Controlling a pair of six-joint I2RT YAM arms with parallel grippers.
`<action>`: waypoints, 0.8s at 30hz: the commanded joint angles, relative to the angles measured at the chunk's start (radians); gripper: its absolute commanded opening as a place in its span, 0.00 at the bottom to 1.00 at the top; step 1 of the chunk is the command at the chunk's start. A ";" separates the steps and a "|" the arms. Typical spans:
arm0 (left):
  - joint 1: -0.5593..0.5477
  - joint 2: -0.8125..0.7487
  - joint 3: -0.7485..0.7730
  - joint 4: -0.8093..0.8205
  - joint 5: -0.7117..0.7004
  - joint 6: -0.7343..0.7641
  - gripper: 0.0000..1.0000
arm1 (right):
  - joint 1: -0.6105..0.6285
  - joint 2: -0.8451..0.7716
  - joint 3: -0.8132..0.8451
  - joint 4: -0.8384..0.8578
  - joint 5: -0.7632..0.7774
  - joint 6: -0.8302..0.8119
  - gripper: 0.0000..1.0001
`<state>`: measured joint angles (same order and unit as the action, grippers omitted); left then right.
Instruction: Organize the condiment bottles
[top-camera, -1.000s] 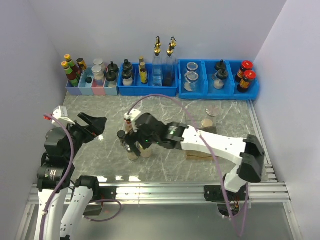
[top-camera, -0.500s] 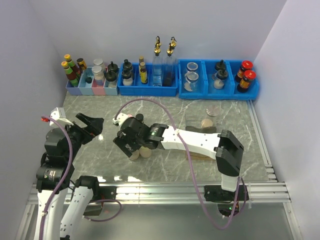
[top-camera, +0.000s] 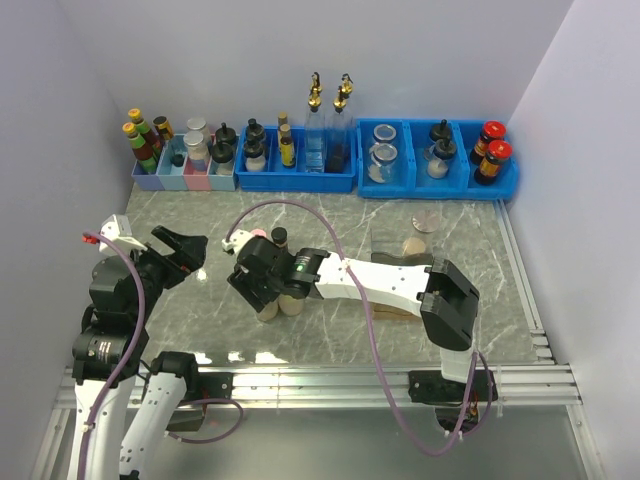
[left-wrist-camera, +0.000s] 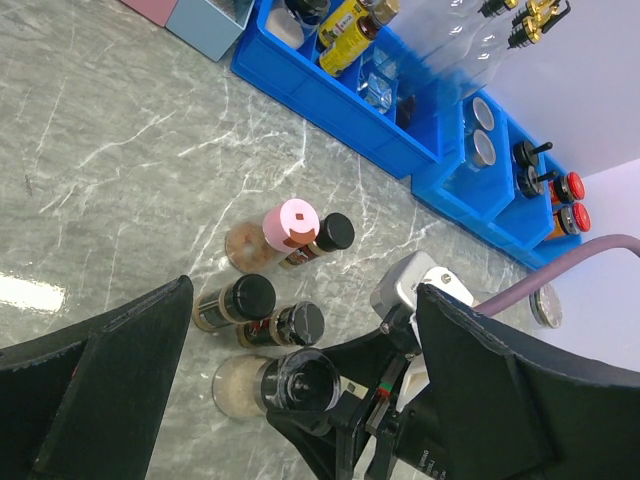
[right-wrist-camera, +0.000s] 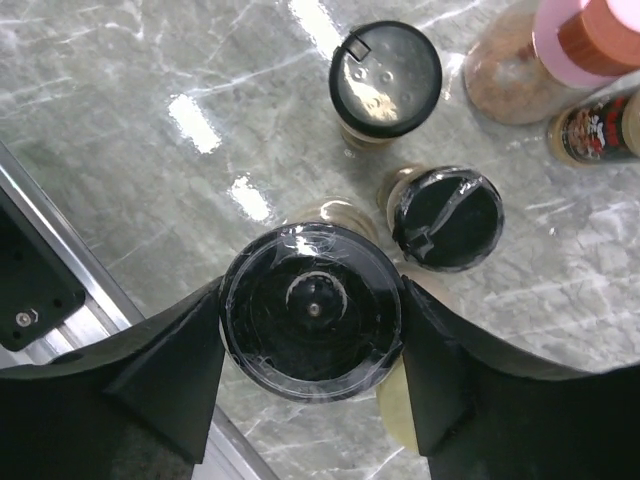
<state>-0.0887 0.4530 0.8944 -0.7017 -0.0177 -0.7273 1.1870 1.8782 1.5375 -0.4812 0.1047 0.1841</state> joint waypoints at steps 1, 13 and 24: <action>-0.005 -0.013 0.003 0.018 -0.010 -0.004 0.99 | 0.005 0.004 0.033 0.038 -0.053 0.008 0.55; -0.003 -0.016 0.001 0.018 -0.016 -0.009 0.99 | -0.001 -0.198 0.019 0.010 -0.099 0.015 0.00; -0.003 -0.013 0.003 0.024 -0.018 -0.015 0.99 | -0.203 -0.491 -0.068 -0.082 0.030 0.066 0.00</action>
<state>-0.0895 0.4458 0.8921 -0.7025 -0.0246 -0.7277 1.0664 1.4780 1.5105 -0.5755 0.0486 0.2253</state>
